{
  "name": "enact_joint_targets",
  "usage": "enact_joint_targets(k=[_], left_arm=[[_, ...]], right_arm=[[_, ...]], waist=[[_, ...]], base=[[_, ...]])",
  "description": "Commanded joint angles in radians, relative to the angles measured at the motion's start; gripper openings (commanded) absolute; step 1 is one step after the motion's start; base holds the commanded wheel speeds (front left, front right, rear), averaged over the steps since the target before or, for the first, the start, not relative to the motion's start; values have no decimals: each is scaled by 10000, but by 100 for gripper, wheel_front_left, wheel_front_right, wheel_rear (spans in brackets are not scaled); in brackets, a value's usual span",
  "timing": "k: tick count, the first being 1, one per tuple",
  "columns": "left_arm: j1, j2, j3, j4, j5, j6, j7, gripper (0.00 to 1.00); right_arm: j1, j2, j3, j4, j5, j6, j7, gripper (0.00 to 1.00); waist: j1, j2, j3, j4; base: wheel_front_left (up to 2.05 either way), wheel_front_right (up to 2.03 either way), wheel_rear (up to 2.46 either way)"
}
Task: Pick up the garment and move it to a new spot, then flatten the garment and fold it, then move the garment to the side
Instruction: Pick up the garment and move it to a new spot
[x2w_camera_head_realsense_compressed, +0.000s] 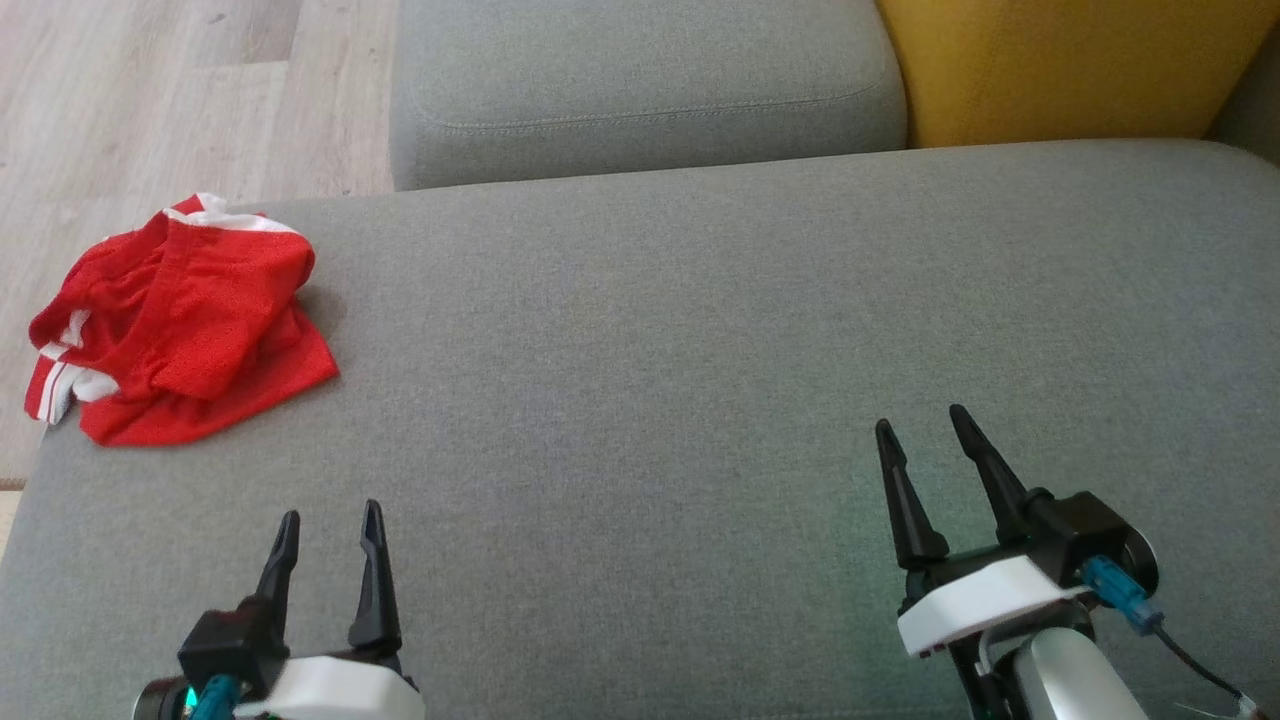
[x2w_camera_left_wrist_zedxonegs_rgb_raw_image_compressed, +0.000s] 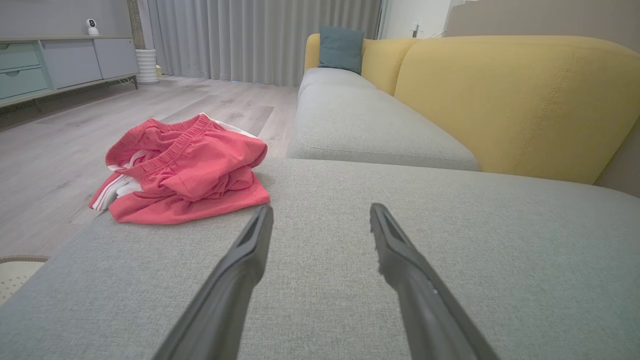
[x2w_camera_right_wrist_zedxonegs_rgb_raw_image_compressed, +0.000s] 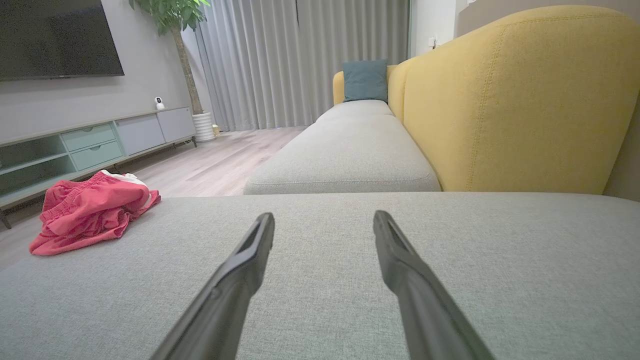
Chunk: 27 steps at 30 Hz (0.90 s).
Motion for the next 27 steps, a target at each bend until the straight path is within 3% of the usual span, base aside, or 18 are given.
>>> enact_joint_targets(k=[1,10,27], left_arm=[[-385,85,386,-307,-42,49,-124,100],[-458,85,323,-256,-6,16,-124,100],[-3,125,267,-702,357,-133,-124,100]], right_arm=[[-612,-64,189,-291,18,75,-111,100],[-513,-64,47,-439,12,75,-111,100],[-51,-64,216,-693,505,75,-111,100]], waist=[[0,-1,2,1],[0,-1,-65,487],[0,-1,-620,3942]], base=[[0,0,0],[0,0,0],[0,0,0]])
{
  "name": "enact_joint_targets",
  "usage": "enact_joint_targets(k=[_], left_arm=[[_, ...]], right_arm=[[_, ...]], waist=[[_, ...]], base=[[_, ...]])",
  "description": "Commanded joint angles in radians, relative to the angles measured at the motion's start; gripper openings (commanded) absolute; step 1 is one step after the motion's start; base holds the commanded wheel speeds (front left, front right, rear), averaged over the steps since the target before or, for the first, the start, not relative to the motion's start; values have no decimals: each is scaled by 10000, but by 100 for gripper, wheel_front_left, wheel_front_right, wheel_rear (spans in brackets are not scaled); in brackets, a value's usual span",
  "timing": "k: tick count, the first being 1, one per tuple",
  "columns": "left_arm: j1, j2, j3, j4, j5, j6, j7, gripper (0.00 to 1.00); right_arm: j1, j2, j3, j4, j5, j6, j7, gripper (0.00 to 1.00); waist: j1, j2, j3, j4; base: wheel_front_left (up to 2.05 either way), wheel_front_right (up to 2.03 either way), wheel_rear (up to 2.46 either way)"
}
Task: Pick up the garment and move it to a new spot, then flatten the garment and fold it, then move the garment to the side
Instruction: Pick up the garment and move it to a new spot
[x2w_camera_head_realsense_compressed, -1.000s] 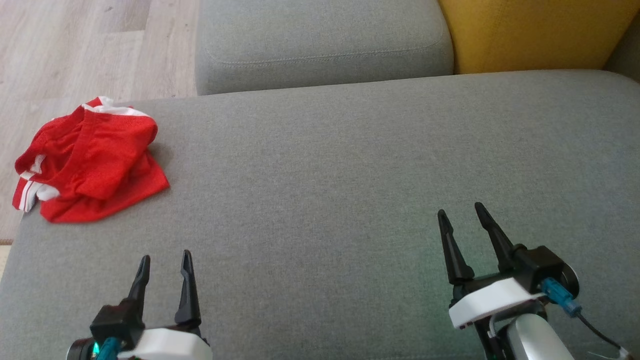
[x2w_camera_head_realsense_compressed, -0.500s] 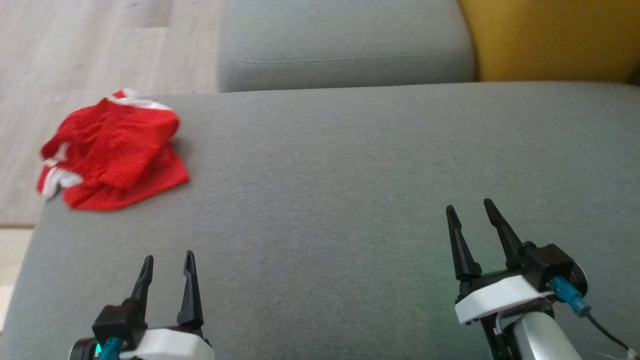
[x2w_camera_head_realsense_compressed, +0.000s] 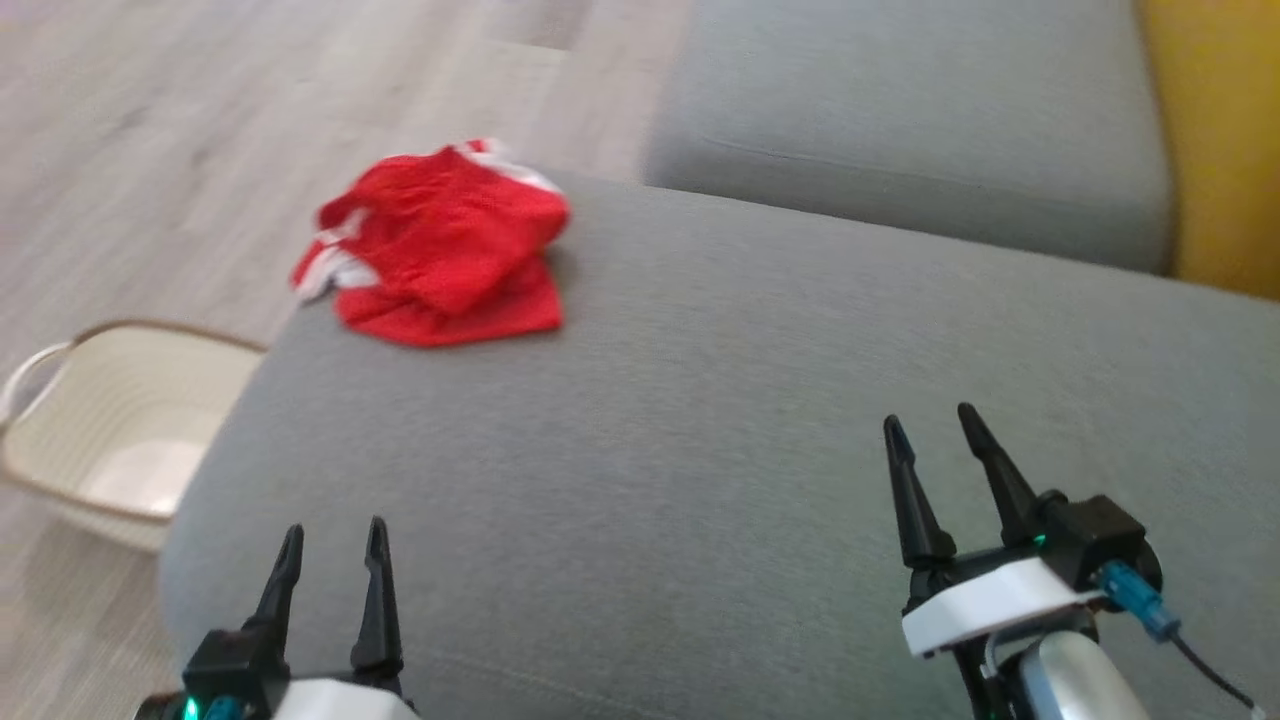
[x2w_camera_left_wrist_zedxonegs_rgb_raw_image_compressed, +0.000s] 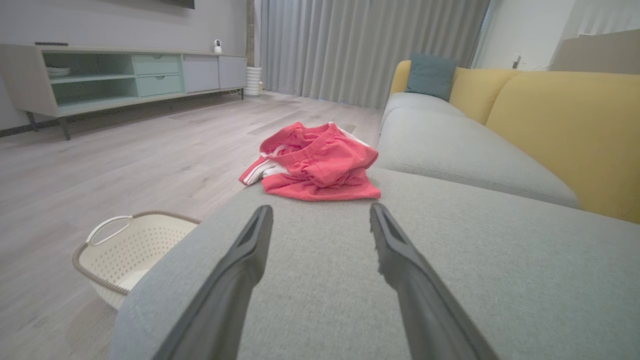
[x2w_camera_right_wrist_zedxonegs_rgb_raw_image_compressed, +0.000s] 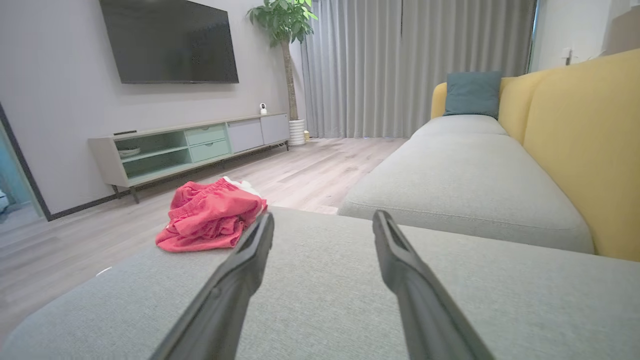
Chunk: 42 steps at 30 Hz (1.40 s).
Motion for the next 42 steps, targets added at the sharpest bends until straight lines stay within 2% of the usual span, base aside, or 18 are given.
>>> enact_joint_targets(k=[1,6,9,19,24,29,35,37,38,42], left_arm=[[-324,56,345,-416,77,-29,-124,100],[-207,111,428,-525,90,-59,-124,100],[-152,121,518,-641,73,-36,-124,100],[-85,106,617,-817,61,34,-124,100],[-214,250,754,-943,41,19,-124,100],[-1118,984,1117,-1550,181,-63,283,100],[-3610,2345,1639,-1812,104,-635,1339,100],[-4589,2631,1784,-1503,-243,-907,1795,100],[-5590,2873,1923,-1003,-693,-1176,2306,100],[-7498,3525,1755,352,-1008,-1568,3300,100]], right_arm=[[-174,-58,259,-356,76,75,-111,100],[-136,-58,338,-340,201,75,-111,100],[-201,-58,453,-327,230,75,-111,100],[-277,-58,509,-272,222,75,-111,100],[-188,-58,360,-314,141,75,-111,100],[-306,-58,269,-427,-179,75,-111,100],[-907,-58,73,-719,-984,75,-111,100],[-1146,-58,-18,-810,-1225,75,-111,100],[-1386,-58,-83,-911,-1425,75,-111,100],[-1782,-58,-230,-1171,-1718,75,-111,100]], waist=[[0,-1,-184,739],[0,-1,-247,1331],[0,-1,-178,1433],[0,-1,-124,1480],[0,-1,-78,1256],[0,-1,399,689],[0,-1,1882,-258],[0,-1,2431,-565],[0,-1,2973,-876],[0,-1,3937,-1397]], base=[[0,0,0],[0,0,0],[0,0,0],[0,0,0],[0,0,0],[0,0,0],[0,0,0],[0,0,0],[0,0,0],[0,0,0]])
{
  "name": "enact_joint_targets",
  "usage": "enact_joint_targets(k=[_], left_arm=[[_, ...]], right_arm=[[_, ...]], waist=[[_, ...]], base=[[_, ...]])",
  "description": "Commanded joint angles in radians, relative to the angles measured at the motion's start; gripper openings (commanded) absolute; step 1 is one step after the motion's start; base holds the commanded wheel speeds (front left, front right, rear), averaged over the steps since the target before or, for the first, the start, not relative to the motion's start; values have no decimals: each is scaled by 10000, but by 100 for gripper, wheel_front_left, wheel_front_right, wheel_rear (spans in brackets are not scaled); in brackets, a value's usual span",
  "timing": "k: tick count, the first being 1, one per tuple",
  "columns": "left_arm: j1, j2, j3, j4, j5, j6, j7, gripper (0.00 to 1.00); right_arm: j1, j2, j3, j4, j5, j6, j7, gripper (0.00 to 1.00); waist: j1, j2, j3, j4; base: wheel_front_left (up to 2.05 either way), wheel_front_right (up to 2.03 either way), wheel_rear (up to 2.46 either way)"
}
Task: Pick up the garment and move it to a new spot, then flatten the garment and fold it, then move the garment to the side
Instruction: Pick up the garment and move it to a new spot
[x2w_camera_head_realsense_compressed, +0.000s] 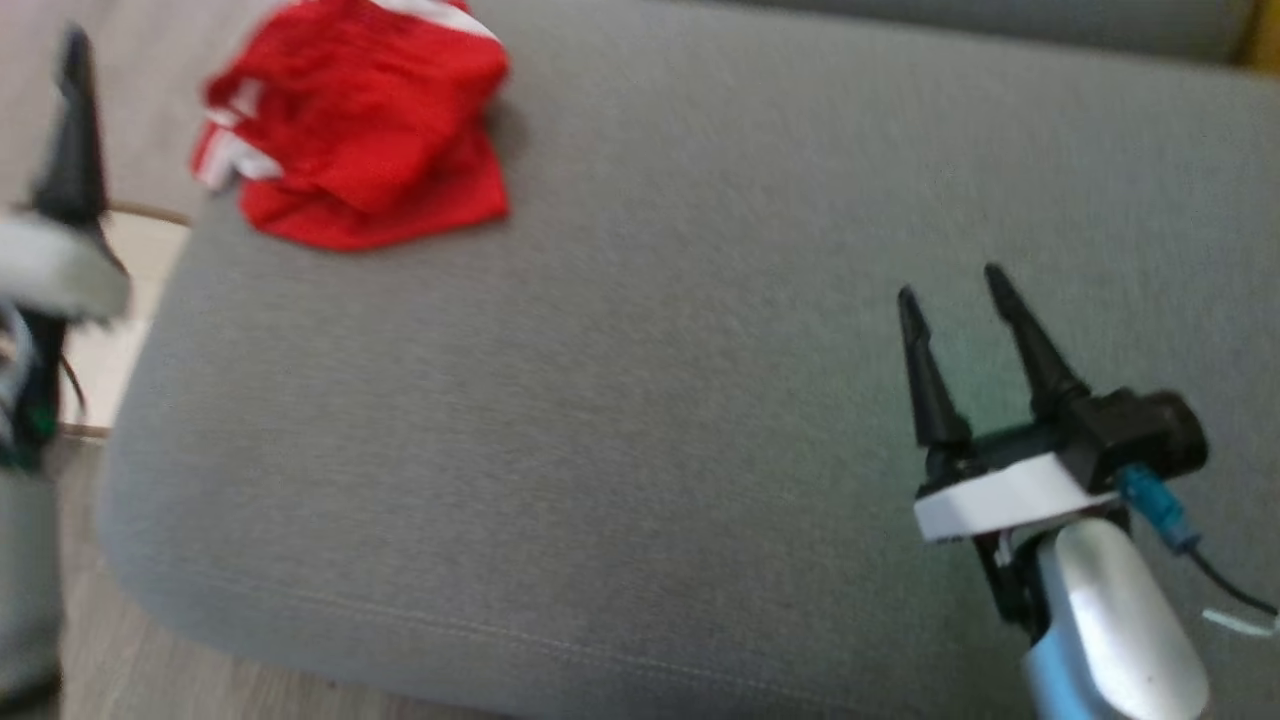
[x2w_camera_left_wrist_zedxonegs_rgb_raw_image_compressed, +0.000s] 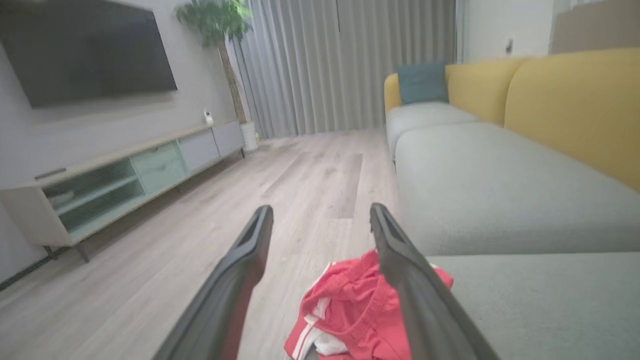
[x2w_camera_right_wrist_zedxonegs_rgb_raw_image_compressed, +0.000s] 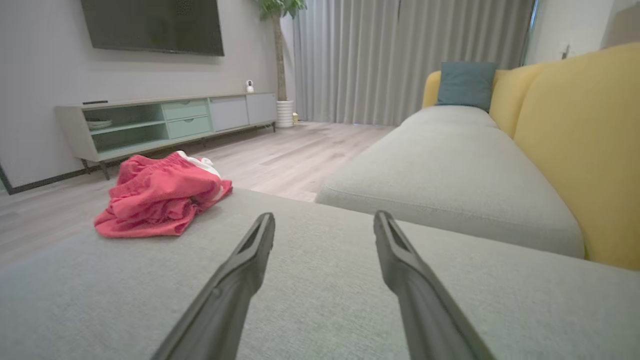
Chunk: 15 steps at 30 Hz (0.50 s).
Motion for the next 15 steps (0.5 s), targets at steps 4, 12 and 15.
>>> enact_joint_targets(k=[4,12,15], left_arm=[[-2301,886,124,1361,-291,-193,893,100],[-4212,1307,-359,3880,-609,-361,2156,100],[-4647,1437,-323,4465,-723,-356,2378,100]], right_arm=[[-602,-50,111,-715,-238,75,-109,100],[-780,-50,58,-1078,-246,75,-109,100],[-764,-50,45,-1197,-232,75,-109,100]], waist=[[-1,0,1981,-1324],[-1,0,3033,-2074],[-1,0,3229,-2271]], base=[[0,0,0],[0,0,0],[0,0,0]])
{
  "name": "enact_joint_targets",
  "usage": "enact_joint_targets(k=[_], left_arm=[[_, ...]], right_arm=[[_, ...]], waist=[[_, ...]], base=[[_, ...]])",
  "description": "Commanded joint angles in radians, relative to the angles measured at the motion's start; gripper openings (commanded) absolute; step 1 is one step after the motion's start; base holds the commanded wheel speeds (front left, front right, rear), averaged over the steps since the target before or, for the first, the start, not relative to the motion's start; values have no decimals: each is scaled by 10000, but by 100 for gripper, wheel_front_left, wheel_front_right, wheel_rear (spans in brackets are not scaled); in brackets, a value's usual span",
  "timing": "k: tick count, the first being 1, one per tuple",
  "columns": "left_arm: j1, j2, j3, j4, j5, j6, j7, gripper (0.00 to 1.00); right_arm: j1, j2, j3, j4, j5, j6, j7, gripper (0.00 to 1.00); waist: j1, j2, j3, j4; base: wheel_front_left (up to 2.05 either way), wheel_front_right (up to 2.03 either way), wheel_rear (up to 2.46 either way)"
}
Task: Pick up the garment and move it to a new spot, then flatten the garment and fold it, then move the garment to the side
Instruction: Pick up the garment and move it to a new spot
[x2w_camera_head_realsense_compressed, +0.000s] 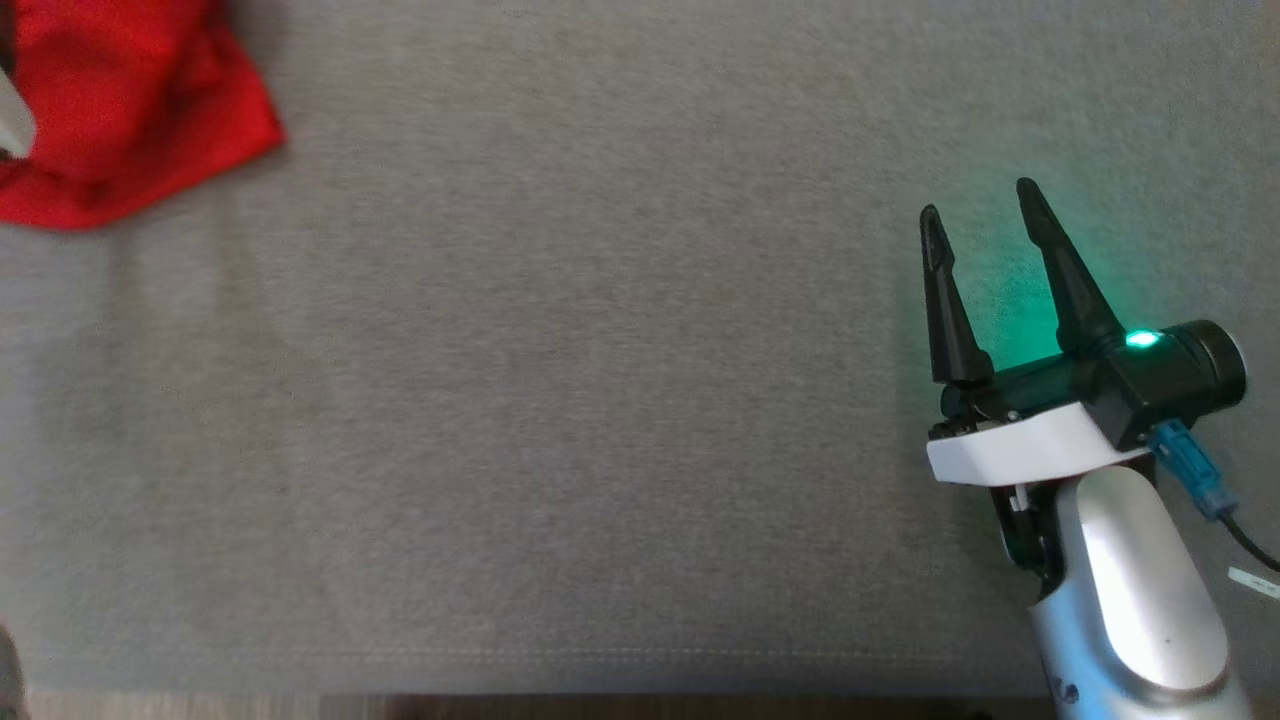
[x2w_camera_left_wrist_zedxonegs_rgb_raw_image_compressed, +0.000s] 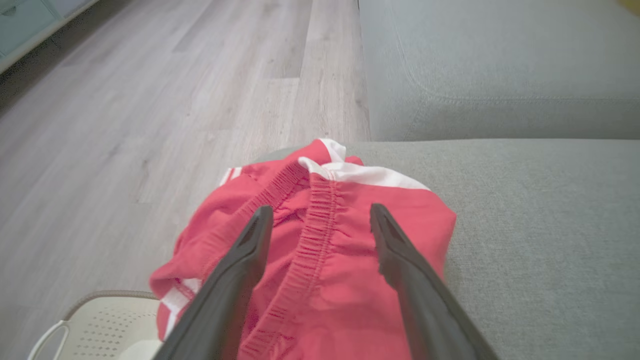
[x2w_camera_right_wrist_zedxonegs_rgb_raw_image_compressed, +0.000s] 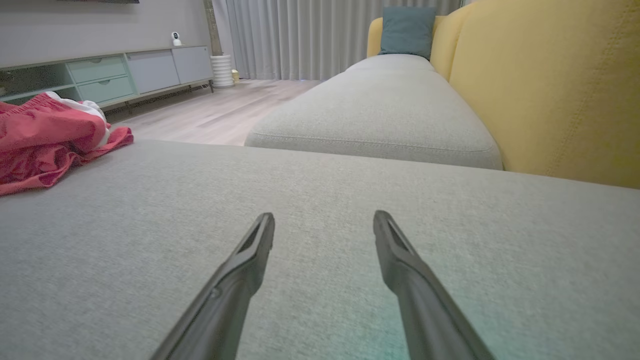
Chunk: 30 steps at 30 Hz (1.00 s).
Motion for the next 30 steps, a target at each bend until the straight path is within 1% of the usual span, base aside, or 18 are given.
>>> enact_joint_targets(k=[1,4,9,11,12,13,14,15,16,19,23,27,30], left_arm=[[-616,816,351,-91,-54,22,64,100],[-805,912,372,271,-51,100,189,100],[-1115,1151,442,989,-3,406,425,100],[-1145,1154,454,1166,-82,412,552,100],[-1143,1148,457,1222,-139,389,605,93],[-1135,1142,453,1253,-186,365,628,65],[-1118,1130,438,1264,-222,340,624,40],[-1095,1109,411,1263,-256,310,612,9],[-1069,1077,374,1252,-291,277,600,0],[-1025,999,246,1152,-378,185,552,0],[-1018,1047,97,903,-340,138,364,0],[-1041,1153,-107,580,-303,71,243,0],[-1111,1245,-467,169,-292,-19,182,0]], right_arm=[[-80,-16,192,-411,7,75,-107,100],[-65,-16,157,-463,5,75,-107,100],[-44,-16,122,-546,26,75,-107,100],[-40,-16,151,-549,53,75,-107,100],[-39,-16,169,-545,73,75,-107,100],[-40,-16,186,-542,94,75,-107,100],[-41,-16,198,-534,112,75,-107,100],[-44,-16,210,-519,130,75,-107,100],[-48,-16,220,-496,146,75,-107,100],[-62,-16,220,-437,191,75,-107,100],[-58,-16,242,-347,283,75,-107,100],[-8,-16,234,-218,407,75,-107,100],[70,-16,146,-120,499,75,-107,100]], waist=[[-3,0,425,-438],[-3,0,496,-526],[-3,0,589,-656],[-3,0,588,-690],[-3,0,585,-701],[-3,0,577,-709],[-3,0,563,-714],[-3,0,538,-718],[-3,0,501,-722],[-3,0,328,-738],[-3,0,-30,-780],[-3,0,-594,-812],[-3,0,-1122,-813]], base=[[0,0,0],[0,0,0],[0,0,0],[0,0,0],[0,0,0],[0,0,0],[0,0,0],[0,0,0],[0,0,0],[0,0,0],[0,0,0],[0,0,0],[0,0,0]])
